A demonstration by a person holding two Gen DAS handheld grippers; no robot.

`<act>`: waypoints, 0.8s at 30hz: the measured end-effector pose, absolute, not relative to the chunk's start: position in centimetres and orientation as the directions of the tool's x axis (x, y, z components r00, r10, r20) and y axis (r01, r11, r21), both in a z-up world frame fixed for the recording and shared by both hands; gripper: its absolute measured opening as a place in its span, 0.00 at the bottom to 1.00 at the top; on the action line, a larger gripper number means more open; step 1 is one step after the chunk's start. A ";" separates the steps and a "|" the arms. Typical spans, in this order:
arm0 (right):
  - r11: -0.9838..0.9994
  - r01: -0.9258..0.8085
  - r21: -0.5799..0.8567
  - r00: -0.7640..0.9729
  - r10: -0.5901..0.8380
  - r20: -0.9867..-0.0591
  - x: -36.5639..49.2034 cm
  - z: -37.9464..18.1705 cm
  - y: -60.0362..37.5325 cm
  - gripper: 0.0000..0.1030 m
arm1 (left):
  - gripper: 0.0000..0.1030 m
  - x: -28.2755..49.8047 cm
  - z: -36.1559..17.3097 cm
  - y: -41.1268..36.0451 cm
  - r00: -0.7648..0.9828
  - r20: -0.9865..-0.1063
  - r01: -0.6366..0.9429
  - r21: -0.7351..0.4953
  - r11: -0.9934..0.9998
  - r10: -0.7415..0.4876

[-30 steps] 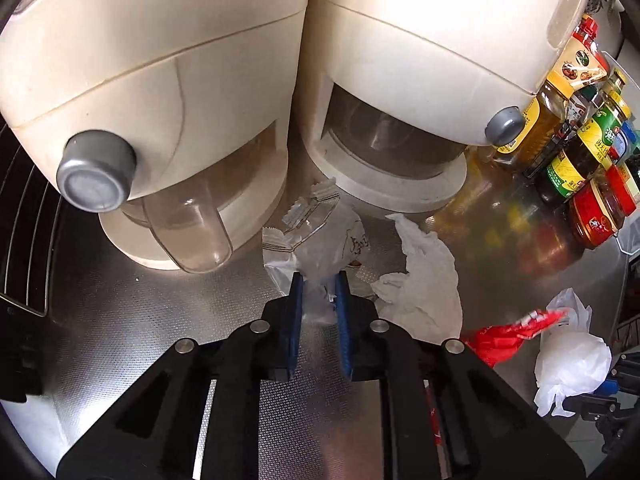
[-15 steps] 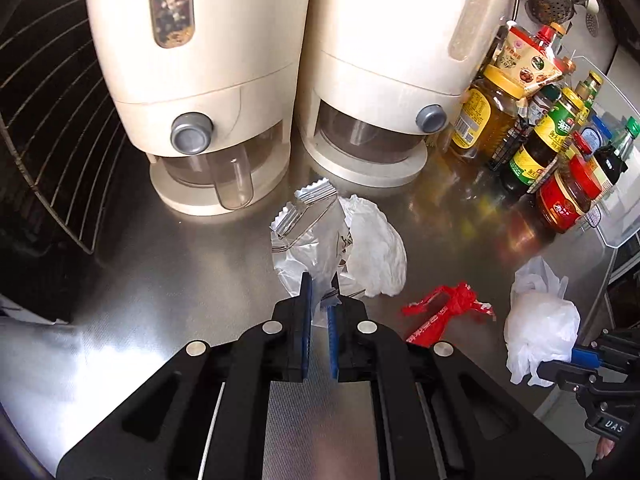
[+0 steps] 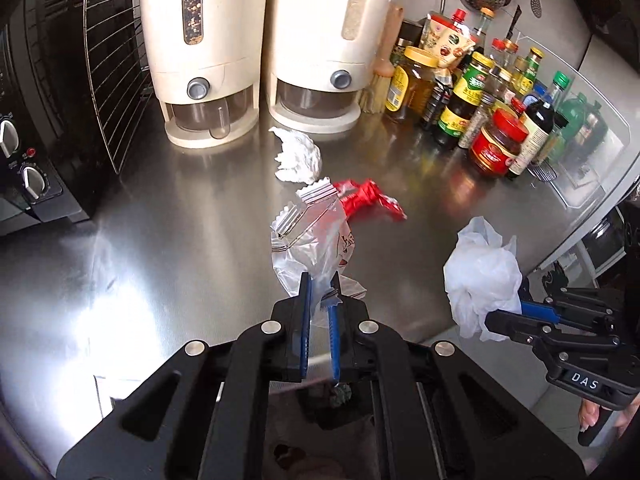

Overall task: Collect trash
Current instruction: 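Grasp the clear plastic wrapper with the left tool while the right tool holds the white bag, then lower wrapper and white bag over the black bin and open both tools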

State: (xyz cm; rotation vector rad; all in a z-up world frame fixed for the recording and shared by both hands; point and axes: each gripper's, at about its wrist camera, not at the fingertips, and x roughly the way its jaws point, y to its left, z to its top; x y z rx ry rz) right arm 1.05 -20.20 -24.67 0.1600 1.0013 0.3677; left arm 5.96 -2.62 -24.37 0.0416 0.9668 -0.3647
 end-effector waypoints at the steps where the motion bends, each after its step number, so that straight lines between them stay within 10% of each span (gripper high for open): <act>1: 0.927 -0.229 0.297 0.481 0.373 -0.793 0.5 -24.7 -20.2 0.16 | 0.07 5.1 -24.3 -2.8 0.509 -0.812 0.325 -0.127 0.937 -0.286; 24: 0.924 -0.139 0.356 0.265 0.381 -0.886 -7.7 -36.0 -22.6 0.16 | 0.08 -6.8 -39.2 -6.2 0.232 -0.920 0.298 -0.242 0.923 -0.316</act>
